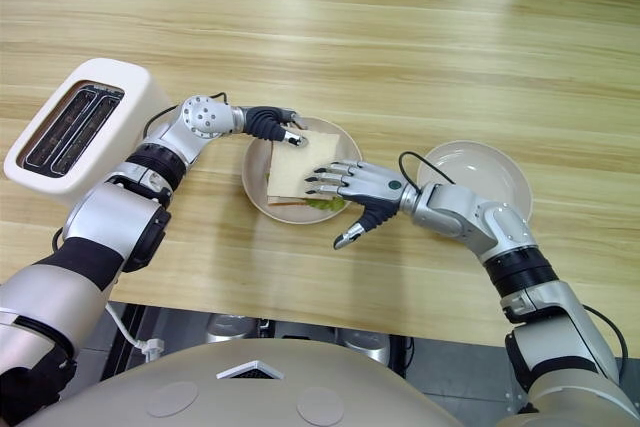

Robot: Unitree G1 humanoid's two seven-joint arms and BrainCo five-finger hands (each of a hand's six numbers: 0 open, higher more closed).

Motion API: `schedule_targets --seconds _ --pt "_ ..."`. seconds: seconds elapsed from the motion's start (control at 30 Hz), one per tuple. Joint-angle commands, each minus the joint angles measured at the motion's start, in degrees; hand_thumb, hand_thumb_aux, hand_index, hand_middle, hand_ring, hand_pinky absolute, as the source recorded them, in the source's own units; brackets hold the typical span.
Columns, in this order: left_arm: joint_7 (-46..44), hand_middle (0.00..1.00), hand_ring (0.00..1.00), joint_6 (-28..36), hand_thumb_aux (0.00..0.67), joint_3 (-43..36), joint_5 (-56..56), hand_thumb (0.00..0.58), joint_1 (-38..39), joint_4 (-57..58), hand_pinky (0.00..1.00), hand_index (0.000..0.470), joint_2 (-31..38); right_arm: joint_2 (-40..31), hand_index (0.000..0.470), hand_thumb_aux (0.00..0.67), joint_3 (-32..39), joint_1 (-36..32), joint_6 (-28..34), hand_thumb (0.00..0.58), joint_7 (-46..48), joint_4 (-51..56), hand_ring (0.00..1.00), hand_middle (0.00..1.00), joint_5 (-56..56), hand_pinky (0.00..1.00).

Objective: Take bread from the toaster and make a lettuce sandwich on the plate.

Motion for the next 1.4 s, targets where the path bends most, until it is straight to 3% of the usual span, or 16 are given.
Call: schedule_targets --seconds 0.03,0.17,0.2,0.23,0.27,0.3,0.33,0.67,0.9,0.93,0.97,1.0,1.03,1.07,1.1,1.4 --pt "0.15 1.0 1.0 0.13 0.67 -0.25 0.81 0.58 -0.42 0.36 1.0 0.46 -0.72 -0.32 0.0 0.0 2.41 0.25 1.4 0.0 4.56 2.89 0.0 0.0 0.34 0.0" --pt "1.86 0.89 0.89 -0.46 0.67 -0.57 1.85 0.58 -0.41 0.13 0.89 0.46 -0.61 -0.03 0.0 0.0 3.02 -0.52 1.23 0.0 5.8 3.49 0.0 0.0 1.4 0.0" --pt "2.73 0.02 0.02 -0.63 0.612 -0.91 2.37 0.576 -0.38 -0.01 0.02 0.42 -0.43 0.11 0.0 0.0 3.26 -0.79 1.15 0.0 6.1 3.78 0.0 0.0 1.54 0.0" --pt "3.74 0.0 0.0 -0.85 0.468 -1.21 2.93 0.527 -0.34 -0.19 0.0 0.321 -0.2 0.27 0.0 0.0 3.52 -1.02 1.08 0.0 6.4 4.08 0.0 0.0 1.64 0.0" --pt "4.98 0.0 0.0 -0.93 0.468 -1.36 3.4 0.527 -0.29 -0.38 0.0 0.321 0.02 0.42 0.0 0.0 3.74 -1.21 1.02 0.0 6.58 4.35 0.0 0.0 1.69 0.0" --pt "6.96 0.0 0.0 -0.97 0.039 -1.35 3.88 0.066 -0.28 -0.71 0.0 0.027 0.4 0.63 0.0 0.0 4.07 -1.61 0.78 0.0 6.69 4.87 0.0 0.0 1.69 0.0" --pt "9.41 0.0 0.0 -0.97 0.0 -1.22 4.35 0.0 -0.38 -1.09 0.0 0.0 0.78 0.83 0.0 0.0 4.34 -1.94 0.59 0.0 6.72 5.31 0.0 0.0 1.66 0.0" --pt "40.8 0.0 0.0 -1.26 0.0 5.47 3.2 0.0 -0.33 -6.86 0.0 0.0 2.09 2.17 0.0 0.0 5.12 -2.94 0.0 0.0 3.81 8.14 0.0 0.0 0.37 0.0" --pt "26.68 0.0 0.0 3.83 0.0 7.06 -4.87 0.0 12.82 -18.24 0.0 0.0 0.76 3.77 0.0 0.0 2.85 -3.19 -0.37 0.0 -1.23 7.48 0.0 0.0 1.64 0.0" --pt "22.94 0.0 0.0 5.39 0.076 6.75 -6.45 0.124 16.18 -22.83 0.0 0.052 1.23 3.96 0.0 0.0 2.09 -3.12 -0.68 0.0 -2.15 6.99 0.0 0.0 2.51 0.0" --pt "19.55 0.0 0.0 7.1 0.294 6.46 -8.01 0.398 19.56 -27.92 0.0 0.202 1.84 4.13 0.099 0.145 1.23 -2.99 -0.99 0.223 -2.81 6.4 0.11 0.11 3.78 0.11" --pt "16.4 0.0 0.0 9.31 0.381 6.34 -9.78 0.472 22.94 -33.57 0.0 0.262 2.49 4.28 0.216 0.315 0.35 -2.82 -1.37 0.417 -3.34 5.75 0.36 0.36 5.3 0.36" --pt "13.22 0.0 0.0 11.99 0.52 6.39 -11.94 0.551 26.7 -40.26 0.0 0.357 3.35 4.37 0.251 0.365 -0.73 -2.52 -1.85 0.46 -3.79 4.78 0.57 0.57 7.31 0.57" --pt "10.46 0.52 0.52 14.58 0.67 6.67 -14.27 0.58 30.43 -47.1 0.52 0.46 4.34 4.41 0.343 0.499 -1.86 -2.11 -2.14 0.542 -3.85 3.5 1.0 1.0 9.84 1.0" --pt "8.23 1.0 1.0 16.99 0.67 6.98 -16.27 0.58 33.63 -53.19 1.0 0.46 5.42 4.43 0.438 0.638 -2.81 -1.66 -2.3 0.579 -3.54 2.18 1.0 1.0 12.27 1.0" --pt "3.85 1.0 1.0 23.55 0.67 11.91 -20.76 0.58 51.89 -82.44 1.0 0.46 15.74 3.05 0.46 0.67 -8.49 4.86 1.99 0.58 2.32 -11.11 1.0 1.0 27.01 1.0"
